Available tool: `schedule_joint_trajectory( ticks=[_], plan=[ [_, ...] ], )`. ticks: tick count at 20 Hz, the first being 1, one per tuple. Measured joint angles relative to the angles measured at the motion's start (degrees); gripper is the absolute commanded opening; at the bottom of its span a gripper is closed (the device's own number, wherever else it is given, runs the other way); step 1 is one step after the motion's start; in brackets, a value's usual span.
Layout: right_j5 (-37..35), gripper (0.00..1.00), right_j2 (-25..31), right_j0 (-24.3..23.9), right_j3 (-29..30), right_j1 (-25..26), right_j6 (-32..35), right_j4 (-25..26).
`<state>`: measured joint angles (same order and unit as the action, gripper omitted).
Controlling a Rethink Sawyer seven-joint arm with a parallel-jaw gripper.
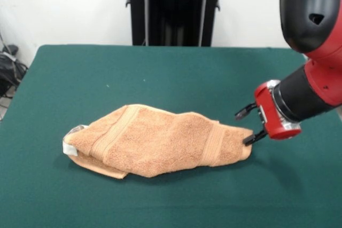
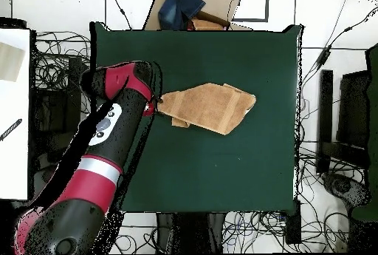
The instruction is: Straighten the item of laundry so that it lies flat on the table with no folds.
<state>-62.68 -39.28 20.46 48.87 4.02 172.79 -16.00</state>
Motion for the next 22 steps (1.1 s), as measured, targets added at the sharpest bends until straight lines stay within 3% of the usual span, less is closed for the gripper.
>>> schedule_joint_trajectory(
  ticks=[22],
  plan=[
    [-3.23,1.0,-2.09,-0.22,-6.03,5.52,0.0,0.01]
  ],
)
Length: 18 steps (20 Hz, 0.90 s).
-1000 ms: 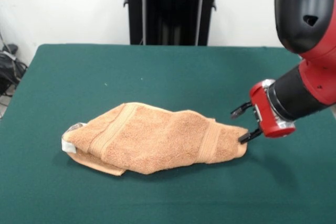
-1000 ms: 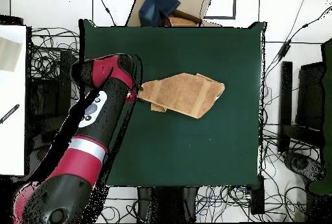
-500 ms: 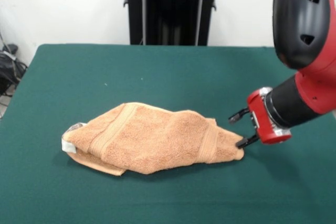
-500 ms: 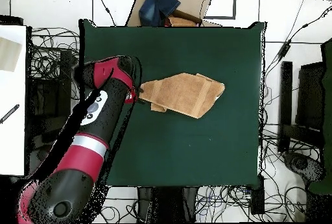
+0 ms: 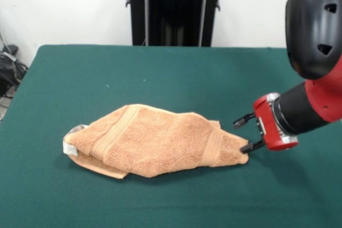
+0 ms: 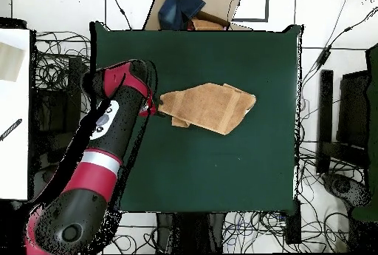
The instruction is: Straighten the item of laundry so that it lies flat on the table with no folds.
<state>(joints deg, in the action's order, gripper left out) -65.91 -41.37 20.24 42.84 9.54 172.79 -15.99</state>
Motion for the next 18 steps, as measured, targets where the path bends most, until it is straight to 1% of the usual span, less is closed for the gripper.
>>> schedule_joint_trajectory(
  ticks=[15,16,18],
  plan=[
    [-3.89,1.0,-2.6,-0.24,-4.31,2.57,0.0,-0.01],
    [-3.66,0.0,-2.59,-0.34,-4.46,2.67,0.0,-0.04],
    [-3.6,0.0,-2.58,-0.37,-4.51,2.72,0.0,-0.04]
  ],
)
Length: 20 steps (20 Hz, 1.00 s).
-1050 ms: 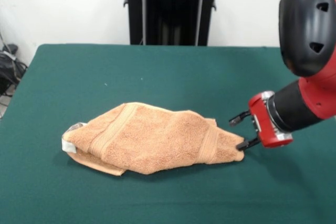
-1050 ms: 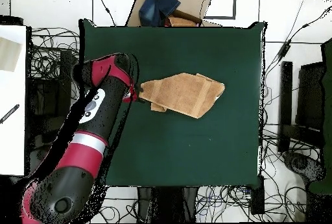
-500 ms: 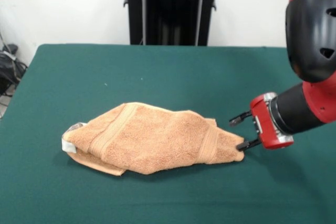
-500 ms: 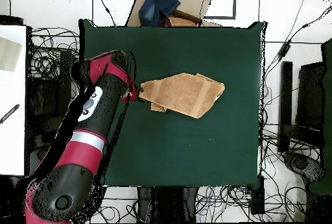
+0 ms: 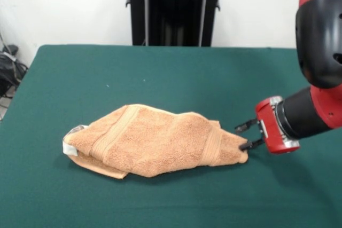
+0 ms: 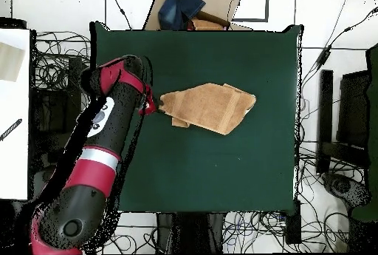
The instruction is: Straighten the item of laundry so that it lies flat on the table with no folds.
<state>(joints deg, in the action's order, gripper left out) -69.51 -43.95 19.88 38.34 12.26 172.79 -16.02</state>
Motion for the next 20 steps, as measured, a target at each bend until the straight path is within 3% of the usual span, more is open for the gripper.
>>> schedule_joint_trajectory(
  ticks=[19,20],
  plan=[
    [0.76,0.0,-0.01,-0.78,-1.13,0.79,0.0,-0.01],
    [0.43,1.0,-0.05,-0.77,-1.09,0.75,0.0,0.07]
  ],
)
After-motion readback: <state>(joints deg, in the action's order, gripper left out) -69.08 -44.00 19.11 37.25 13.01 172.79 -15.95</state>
